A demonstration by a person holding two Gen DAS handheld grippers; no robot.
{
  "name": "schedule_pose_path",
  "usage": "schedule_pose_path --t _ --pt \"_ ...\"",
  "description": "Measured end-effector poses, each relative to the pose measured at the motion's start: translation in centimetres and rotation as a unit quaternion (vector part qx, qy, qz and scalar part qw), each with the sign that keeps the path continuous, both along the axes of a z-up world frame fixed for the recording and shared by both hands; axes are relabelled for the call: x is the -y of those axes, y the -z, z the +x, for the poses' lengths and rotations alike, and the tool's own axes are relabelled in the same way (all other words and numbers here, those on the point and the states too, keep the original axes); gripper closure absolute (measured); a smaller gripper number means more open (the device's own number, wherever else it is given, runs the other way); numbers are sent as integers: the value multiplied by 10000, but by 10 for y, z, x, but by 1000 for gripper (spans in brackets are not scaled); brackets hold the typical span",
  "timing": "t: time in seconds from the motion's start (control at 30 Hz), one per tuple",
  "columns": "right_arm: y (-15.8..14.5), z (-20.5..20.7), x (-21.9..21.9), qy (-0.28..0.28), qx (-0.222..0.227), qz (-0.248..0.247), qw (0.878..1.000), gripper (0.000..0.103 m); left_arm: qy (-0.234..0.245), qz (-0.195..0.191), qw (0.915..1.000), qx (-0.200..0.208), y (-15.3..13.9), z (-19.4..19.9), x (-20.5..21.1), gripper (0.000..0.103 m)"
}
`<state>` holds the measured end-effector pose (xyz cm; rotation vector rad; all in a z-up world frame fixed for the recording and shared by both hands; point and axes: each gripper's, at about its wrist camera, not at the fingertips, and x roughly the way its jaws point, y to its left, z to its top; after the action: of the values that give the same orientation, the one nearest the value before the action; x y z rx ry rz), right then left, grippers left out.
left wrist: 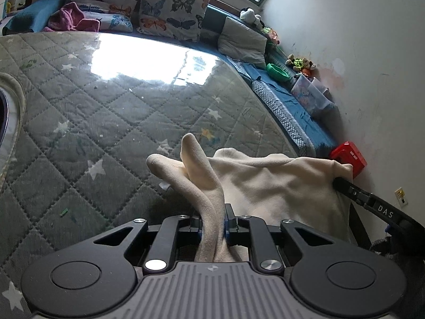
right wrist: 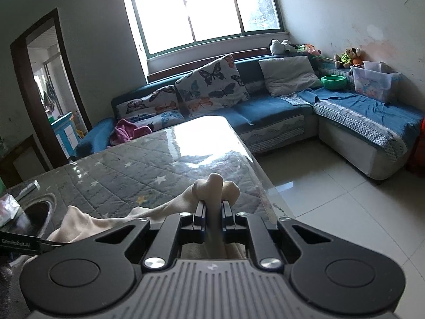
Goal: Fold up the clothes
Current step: 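Lower the folded shirt onto the table with both grippers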
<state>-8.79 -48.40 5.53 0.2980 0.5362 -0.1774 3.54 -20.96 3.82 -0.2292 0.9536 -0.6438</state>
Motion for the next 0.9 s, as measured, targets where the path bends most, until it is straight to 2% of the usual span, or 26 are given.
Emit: schedule_pose_path --t 0.73,0.9 --pt "28 5 9 348 -537 -61 9979 93 229 244 9994 -129 8 -3 8 87" --pt "31 8 6 348 -612 -189 9973 90 239 256 9993 -127 9 -3 8 86"
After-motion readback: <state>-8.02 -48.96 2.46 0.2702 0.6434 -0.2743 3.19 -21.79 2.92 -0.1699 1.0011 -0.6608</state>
